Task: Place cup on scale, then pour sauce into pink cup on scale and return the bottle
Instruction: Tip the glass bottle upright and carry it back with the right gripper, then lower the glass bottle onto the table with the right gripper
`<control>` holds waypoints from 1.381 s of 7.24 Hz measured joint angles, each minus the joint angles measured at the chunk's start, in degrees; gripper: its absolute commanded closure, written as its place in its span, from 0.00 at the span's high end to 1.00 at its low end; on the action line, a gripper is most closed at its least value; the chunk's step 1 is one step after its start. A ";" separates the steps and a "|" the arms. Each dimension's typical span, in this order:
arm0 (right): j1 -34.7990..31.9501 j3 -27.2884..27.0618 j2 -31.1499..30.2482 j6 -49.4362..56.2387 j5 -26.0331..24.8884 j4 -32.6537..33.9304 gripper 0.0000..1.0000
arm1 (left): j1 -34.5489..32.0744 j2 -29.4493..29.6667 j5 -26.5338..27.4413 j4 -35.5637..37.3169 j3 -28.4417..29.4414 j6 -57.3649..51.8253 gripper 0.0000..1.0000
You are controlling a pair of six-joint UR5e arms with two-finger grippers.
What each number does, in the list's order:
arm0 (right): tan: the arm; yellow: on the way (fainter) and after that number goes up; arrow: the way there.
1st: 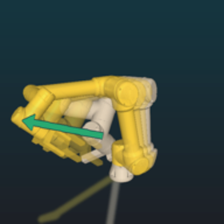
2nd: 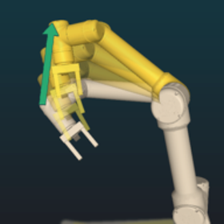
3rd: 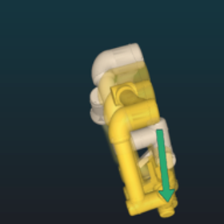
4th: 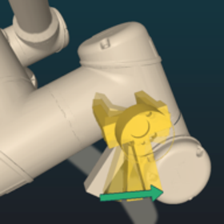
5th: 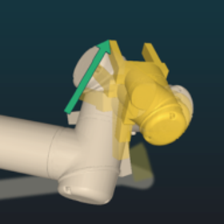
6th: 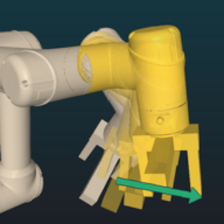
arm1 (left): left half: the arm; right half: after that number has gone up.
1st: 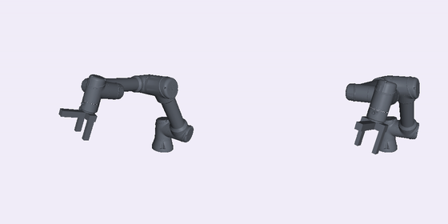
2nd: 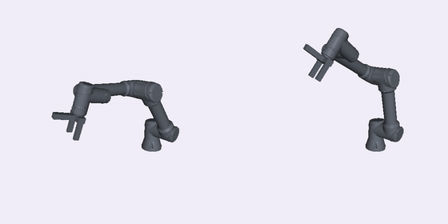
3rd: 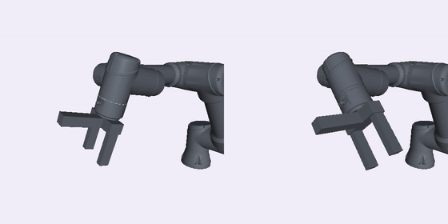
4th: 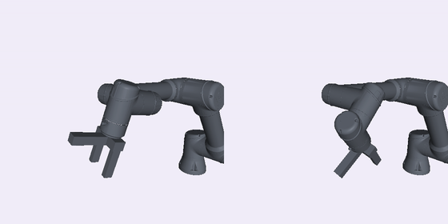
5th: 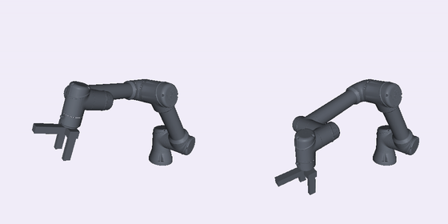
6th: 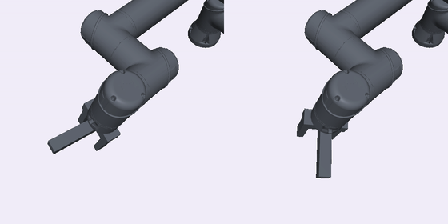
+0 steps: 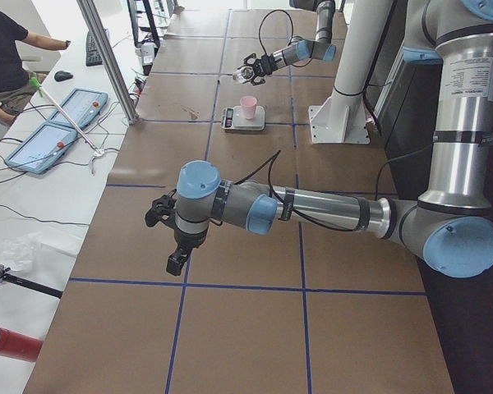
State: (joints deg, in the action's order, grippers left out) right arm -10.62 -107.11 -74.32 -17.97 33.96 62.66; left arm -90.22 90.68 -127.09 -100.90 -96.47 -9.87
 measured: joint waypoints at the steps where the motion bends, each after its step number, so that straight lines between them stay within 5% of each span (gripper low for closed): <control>1: -0.21 -0.37 -2.54 -3.63 0.79 -4.81 0.00 | -0.31 0.09 0.00 0.00 -0.05 -0.03 1.00; 5: -4.50 -2.58 -7.91 -28.97 11.31 -9.76 0.00 | -0.81 0.19 0.00 0.00 -0.23 0.02 1.00; 10: -6.93 -4.61 -20.27 -43.49 15.13 -18.11 0.00 | -0.89 0.28 0.00 0.00 -0.60 0.03 1.00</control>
State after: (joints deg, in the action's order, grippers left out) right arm -17.55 -111.72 -94.59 -61.46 49.09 44.55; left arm -91.11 90.96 -127.09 -100.90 -97.07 -9.84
